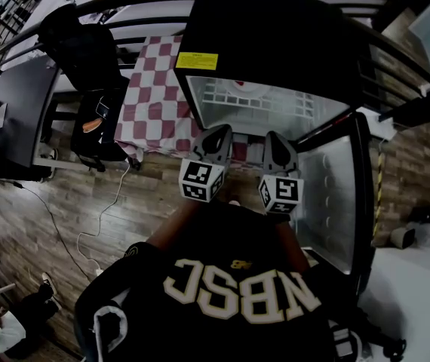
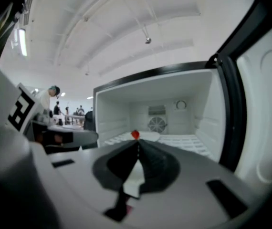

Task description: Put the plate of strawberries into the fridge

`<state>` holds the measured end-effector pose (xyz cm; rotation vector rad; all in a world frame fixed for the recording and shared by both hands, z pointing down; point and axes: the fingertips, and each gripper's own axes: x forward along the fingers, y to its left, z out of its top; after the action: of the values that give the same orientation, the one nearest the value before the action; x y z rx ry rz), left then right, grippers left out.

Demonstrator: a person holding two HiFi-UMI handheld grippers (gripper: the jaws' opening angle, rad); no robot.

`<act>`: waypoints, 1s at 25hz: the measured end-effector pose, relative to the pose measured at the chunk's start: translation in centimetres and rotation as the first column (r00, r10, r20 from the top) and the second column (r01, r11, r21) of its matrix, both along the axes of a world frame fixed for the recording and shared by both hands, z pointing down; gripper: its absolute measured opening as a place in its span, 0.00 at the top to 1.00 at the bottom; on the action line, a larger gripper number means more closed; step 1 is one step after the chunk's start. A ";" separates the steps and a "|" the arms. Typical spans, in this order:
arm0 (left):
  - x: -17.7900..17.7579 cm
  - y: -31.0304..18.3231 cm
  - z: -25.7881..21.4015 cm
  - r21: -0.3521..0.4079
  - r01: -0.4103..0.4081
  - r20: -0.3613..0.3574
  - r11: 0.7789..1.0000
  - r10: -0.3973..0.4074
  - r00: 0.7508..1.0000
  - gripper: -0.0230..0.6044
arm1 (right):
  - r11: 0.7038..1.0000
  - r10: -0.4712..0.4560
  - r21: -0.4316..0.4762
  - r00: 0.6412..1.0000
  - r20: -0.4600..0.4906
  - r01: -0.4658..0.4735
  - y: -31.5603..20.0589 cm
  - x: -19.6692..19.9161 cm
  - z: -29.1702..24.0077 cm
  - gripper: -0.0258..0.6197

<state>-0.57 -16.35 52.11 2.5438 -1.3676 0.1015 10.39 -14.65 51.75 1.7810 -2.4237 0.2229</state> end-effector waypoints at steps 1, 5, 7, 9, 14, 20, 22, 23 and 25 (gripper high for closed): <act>0.1 0.1 -0.3 0.008 0.003 -0.001 1.000 -0.003 1.000 0.94 | 1.000 -0.002 0.000 1.000 -0.002 0.002 0.2 0.0 -0.1 0.93; 0.3 0.6 -1.0 0.046 0.017 -0.001 0.999 -0.017 1.000 0.94 | 1.000 -0.004 0.009 1.000 -0.002 0.004 1.0 0.2 -0.7 0.93; 0.4 0.8 -1.2 0.066 0.023 0.003 0.998 -0.024 1.000 0.94 | 1.000 0.000 0.011 1.000 -0.002 0.000 1.2 0.4 -0.9 0.93; 0.3 1.0 -1.3 0.070 0.031 -0.001 0.997 -0.031 1.000 0.94 | 1.000 0.000 0.009 1.000 -0.003 0.000 1.4 0.6 -0.9 0.93; 0.9 1.7 -1.6 0.080 0.017 -0.015 0.997 -0.016 1.000 0.94 | 1.000 -0.016 -0.021 0.999 -0.033 0.015 1.8 0.5 0.3 0.93; 1.4 1.9 -1.4 0.084 0.002 -0.005 0.996 -0.001 1.000 0.94 | 0.999 -0.040 -0.018 0.998 -0.045 0.040 1.9 -0.3 0.1 0.93; 1.4 2.0 -1.3 0.084 0.001 -0.006 0.996 0.000 1.000 0.94 | 0.999 -0.047 -0.018 0.998 -0.045 0.046 1.9 -0.5 0.1 0.93; 1.5 2.0 -1.2 0.081 -0.001 -0.005 0.997 0.001 1.000 0.94 | 0.999 -0.048 -0.019 0.998 -0.043 0.047 1.9 -0.6 0.1 0.93; 1.6 2.1 -1.2 0.074 -0.005 -0.003 0.997 0.006 1.000 0.94 | 0.999 -0.046 -0.020 0.998 -0.037 0.045 1.9 -0.6 0.0 0.93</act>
<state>1.00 -14.29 50.95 2.6070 -1.3883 0.0484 9.78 -12.73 51.78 1.7045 -2.4246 0.2060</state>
